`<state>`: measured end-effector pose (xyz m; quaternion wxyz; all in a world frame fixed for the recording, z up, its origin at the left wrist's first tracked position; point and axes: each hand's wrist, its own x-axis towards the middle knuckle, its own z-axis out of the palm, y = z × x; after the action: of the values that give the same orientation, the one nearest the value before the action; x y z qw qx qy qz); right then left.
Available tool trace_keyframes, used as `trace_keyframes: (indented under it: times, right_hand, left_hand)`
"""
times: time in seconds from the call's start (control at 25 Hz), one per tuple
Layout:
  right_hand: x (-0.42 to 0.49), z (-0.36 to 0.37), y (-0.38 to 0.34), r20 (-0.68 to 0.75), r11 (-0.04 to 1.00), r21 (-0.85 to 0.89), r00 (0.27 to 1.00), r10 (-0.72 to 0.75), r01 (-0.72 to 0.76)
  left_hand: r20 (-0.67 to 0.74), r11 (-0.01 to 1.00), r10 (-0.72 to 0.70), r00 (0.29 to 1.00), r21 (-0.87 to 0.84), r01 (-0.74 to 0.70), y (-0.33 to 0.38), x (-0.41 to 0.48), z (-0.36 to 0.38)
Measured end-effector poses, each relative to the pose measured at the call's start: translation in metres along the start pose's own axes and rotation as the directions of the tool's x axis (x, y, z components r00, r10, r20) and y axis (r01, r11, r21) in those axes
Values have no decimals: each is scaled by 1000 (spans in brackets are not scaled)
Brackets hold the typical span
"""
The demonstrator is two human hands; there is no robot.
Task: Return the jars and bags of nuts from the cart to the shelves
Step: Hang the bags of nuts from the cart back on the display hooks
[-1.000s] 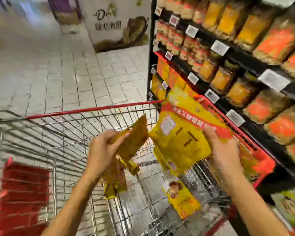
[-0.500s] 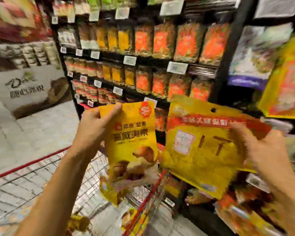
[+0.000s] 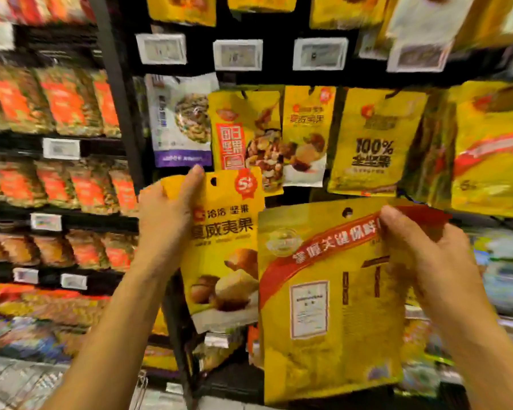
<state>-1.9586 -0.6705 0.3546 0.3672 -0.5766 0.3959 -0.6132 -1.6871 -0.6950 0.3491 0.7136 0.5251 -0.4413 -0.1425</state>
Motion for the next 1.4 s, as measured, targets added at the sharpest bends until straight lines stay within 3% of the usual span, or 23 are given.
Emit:
trace_keyframes:
  times: [0.16, 0.48, 0.72, 0.96, 1.4]
  right_hand:
    - [26, -22, 5, -3, 998, 57, 1000, 7, -7]
    - [97, -10, 31, -135, 999, 33, 991, 20, -16]
    - [149, -10, 45, -216, 1000, 10, 976, 5, -3]
    - [184, -16, 49, -173, 1000, -22, 985, -21, 18]
    - [213, -25, 63, -108, 999, -24, 994, 26, -29]
  left_hand:
    - [157, 978, -50, 986, -193, 81, 5, 33, 68]
    - [300, 960, 61, 952, -277, 26, -9, 114, 159]
    - [331, 959, 89, 939, -283, 9, -2, 167, 211]
    - [365, 965, 44, 930, -256, 55, -7, 179, 243]
    - [321, 965, 81, 944, -261, 6, -16, 189, 260]
